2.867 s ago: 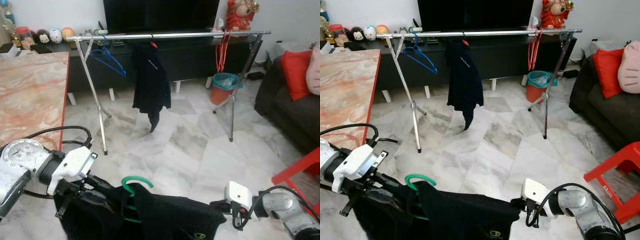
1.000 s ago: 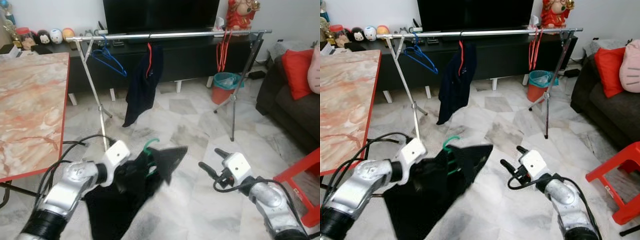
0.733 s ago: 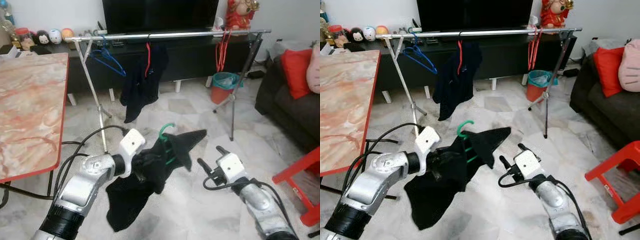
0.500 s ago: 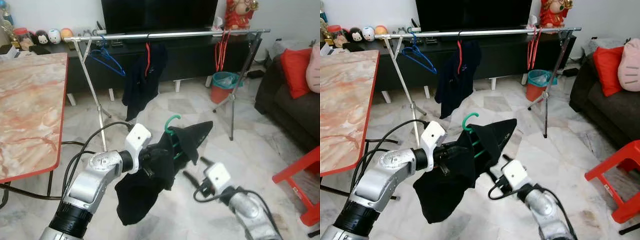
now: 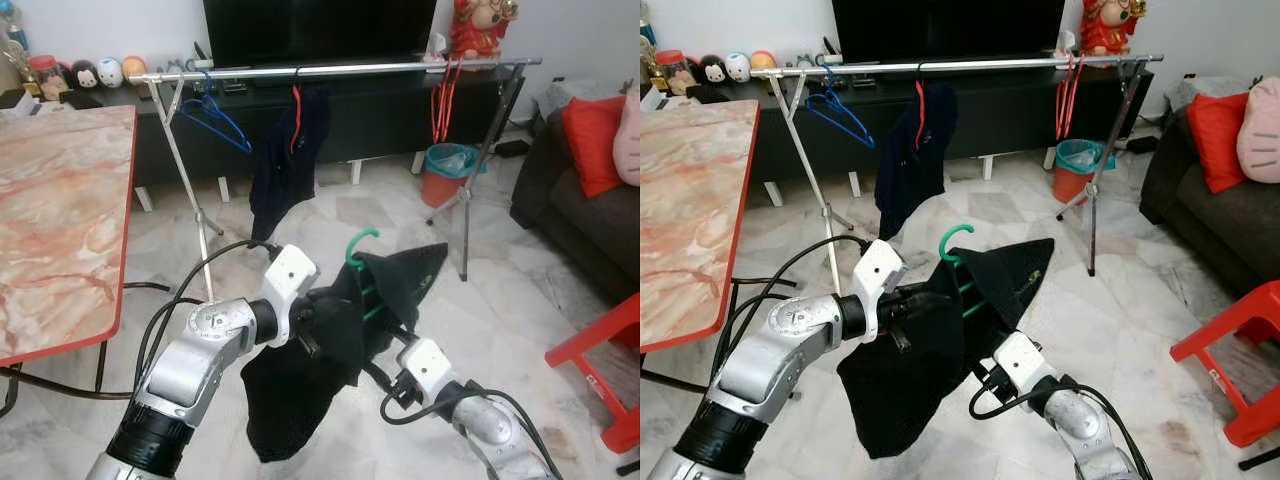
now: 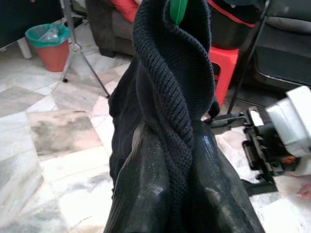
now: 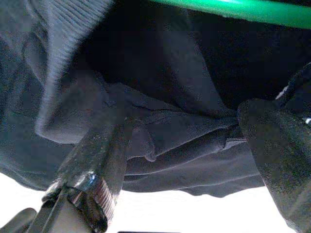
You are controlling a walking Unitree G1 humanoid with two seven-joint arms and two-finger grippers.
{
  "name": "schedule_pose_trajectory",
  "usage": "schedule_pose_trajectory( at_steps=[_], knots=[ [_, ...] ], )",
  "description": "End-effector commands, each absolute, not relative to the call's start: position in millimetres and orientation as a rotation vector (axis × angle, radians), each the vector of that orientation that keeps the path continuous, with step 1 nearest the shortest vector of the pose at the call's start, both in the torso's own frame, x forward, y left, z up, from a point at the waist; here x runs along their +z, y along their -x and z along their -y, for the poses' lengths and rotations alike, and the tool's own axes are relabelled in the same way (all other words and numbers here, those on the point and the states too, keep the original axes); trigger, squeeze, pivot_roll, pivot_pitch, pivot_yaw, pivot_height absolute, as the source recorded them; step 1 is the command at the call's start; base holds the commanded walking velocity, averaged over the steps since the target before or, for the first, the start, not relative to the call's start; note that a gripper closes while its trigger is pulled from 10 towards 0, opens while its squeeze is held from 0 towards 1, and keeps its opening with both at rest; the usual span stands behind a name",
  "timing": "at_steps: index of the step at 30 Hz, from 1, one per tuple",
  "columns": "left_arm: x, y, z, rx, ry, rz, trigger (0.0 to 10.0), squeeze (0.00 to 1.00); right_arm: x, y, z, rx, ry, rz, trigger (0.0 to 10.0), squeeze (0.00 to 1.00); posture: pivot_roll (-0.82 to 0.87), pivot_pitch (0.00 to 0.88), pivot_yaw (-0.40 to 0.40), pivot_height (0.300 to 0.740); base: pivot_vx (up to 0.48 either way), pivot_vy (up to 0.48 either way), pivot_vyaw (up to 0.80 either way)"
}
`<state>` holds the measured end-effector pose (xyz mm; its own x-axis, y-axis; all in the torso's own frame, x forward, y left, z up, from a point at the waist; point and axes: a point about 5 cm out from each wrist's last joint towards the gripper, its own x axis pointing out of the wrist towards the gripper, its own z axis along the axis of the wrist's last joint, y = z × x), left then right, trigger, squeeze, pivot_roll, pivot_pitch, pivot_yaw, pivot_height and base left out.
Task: Hang hanger
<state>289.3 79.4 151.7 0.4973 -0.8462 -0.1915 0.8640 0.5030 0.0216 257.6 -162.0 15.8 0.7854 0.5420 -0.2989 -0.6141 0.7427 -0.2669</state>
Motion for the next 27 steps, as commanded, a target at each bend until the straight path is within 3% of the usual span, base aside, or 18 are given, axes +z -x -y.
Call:
schedule_pose_trajectory(
  at_steps=[1,2,3,9,14,15,16,17,24,27],
  knots=[
    [159,-283,-76,-1.095,-0.110,-0.119,10.0,0.00,15,-258,166,0.616,0.380,-0.210,10.0,0.44,0.00,0.000,-0.021,0.740,0.000,0.000,0.00],
    [159,-283,-76,-1.095,-0.110,-0.119,10.0,0.00,15,-258,166,0.616,0.380,-0.210,10.0,0.44,0.00,0.000,-0.021,0.740,0.000,0.000,0.00],
    [156,-281,-77,-1.101,-0.116,-0.131,10.0,0.00,16,-259,171,0.565,0.396,-0.194,10.0,1.00,0.00,0.000,-0.021,0.740,0.000,0.000,0.00],
    [153,-280,-78,-1.109,-0.133,-0.145,10.0,0.00,21,-268,180,0.385,0.432,-0.150,10.0,1.00,0.00,0.000,-0.022,0.740,0.000,0.000,0.00],
    [152,-279,-79,-1.116,-0.141,-0.148,10.0,0.00,19,-270,180,0.345,0.430,-0.152,10.0,1.00,0.00,0.000,-0.023,0.740,0.000,0.000,0.00],
    [150,-278,-80,-1.120,-0.146,-0.151,10.0,0.00,15,-270,179,0.335,0.428,-0.169,10.0,0.60,0.00,0.000,-0.023,0.740,0.000,0.000,0.00],
    [150,-277,-80,-1.121,-0.147,-0.152,10.0,0.00,14,-270,179,0.333,0.426,-0.177,10.0,0.60,0.00,0.000,-0.023,0.740,0.000,0.000,0.00],
    [149,-277,-80,-1.121,-0.147,-0.154,10.0,0.00,11,-269,178,0.325,0.426,-0.188,10.0,0.03,0.00,0.000,-0.023,0.740,0.000,0.000,0.00],
    [148,-276,-79,-1.138,-0.145,-0.155,10.0,0.00,6,-266,177,0.303,0.420,-0.193,10.0,0.00,0.00,0.000,-0.023,0.740,0.000,0.000,0.00],
    [146,-275,-81,-1.141,-0.158,-0.165,10.0,0.00,-5,-257,168,0.403,0.387,-0.248,10.0,0.00,-0.01,0.000,-0.025,0.740,0.000,0.000,0.00]
  ],
)
